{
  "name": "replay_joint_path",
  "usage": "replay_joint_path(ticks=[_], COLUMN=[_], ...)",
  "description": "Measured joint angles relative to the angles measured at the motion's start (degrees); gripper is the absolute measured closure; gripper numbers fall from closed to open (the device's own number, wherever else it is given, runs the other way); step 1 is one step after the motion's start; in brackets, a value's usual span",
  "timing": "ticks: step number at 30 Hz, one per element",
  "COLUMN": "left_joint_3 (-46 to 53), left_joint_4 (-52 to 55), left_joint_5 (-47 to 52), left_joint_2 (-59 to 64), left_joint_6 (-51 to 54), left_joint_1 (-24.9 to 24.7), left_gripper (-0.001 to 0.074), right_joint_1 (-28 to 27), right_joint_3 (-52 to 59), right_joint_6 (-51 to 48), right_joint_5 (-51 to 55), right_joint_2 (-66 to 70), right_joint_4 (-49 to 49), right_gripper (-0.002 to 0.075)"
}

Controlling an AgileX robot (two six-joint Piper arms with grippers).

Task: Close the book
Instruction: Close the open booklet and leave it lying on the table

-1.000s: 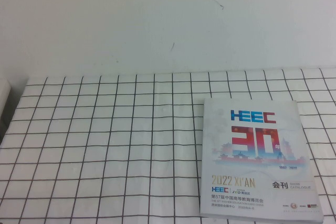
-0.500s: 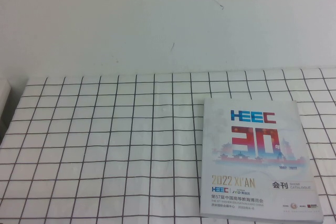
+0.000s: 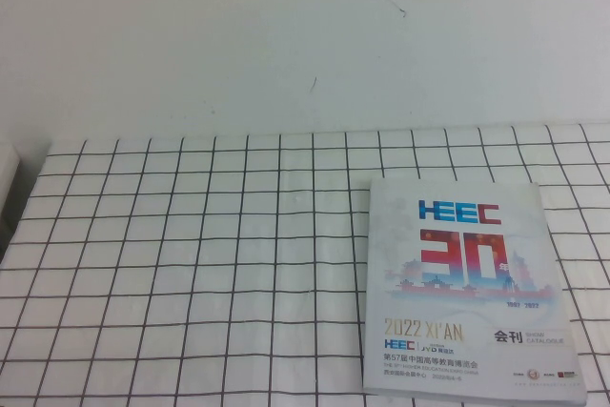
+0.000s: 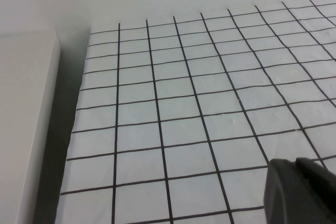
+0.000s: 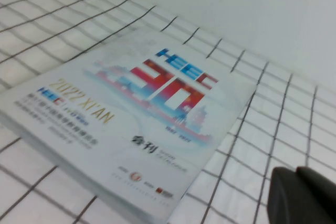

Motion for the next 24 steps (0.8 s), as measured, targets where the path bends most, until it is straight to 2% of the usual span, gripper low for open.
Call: replay_joint_path(ticks=[4, 7, 10, 12, 17, 24], left_joint_3=[0.0, 0.0, 0.0, 0.0, -0.1, -0.1], left_joint_4=[-0.1, -0.2, -0.2, -0.2, -0.3, -0.3], left_joint_5=[0.0, 0.0, 0.0, 0.1, 0.1, 0.1], left_joint_2=[-0.1, -0.1, -0.1, -0.1, -0.1, -0.1], left_joint_6=[0.0, 0.0, 0.0, 0.0, 0.0, 0.0], left_joint_1=[0.0, 0.1, 0.1, 0.1, 0.1, 0.1], left_gripper=[0.0738, 0.0738, 0.0738, 0.0738, 0.0738, 0.0738], right_joint_1=[-0.8, -1.3, -2.8, -4.8, -9.4, -9.8], right_joint_3=[6.5, 7.2, 7.2, 7.3, 7.0, 6.9], right_joint_6=[-0.5, -0.7, 1.9, 7.0, 19.0, 20.9], right_joint_5=[-13.0, -15.4, -11.9, -7.6, -6.1, -5.9], right_joint_2=[-0.1, -0.1, -0.1, -0.1, -0.1, -0.1], right_joint_4=[-1.2, -1.4, -1.4, -2.4, -4.7, -5.2], right_gripper=[0.0729, 0.0729, 0.0729, 0.0729, 0.0729, 0.0729])
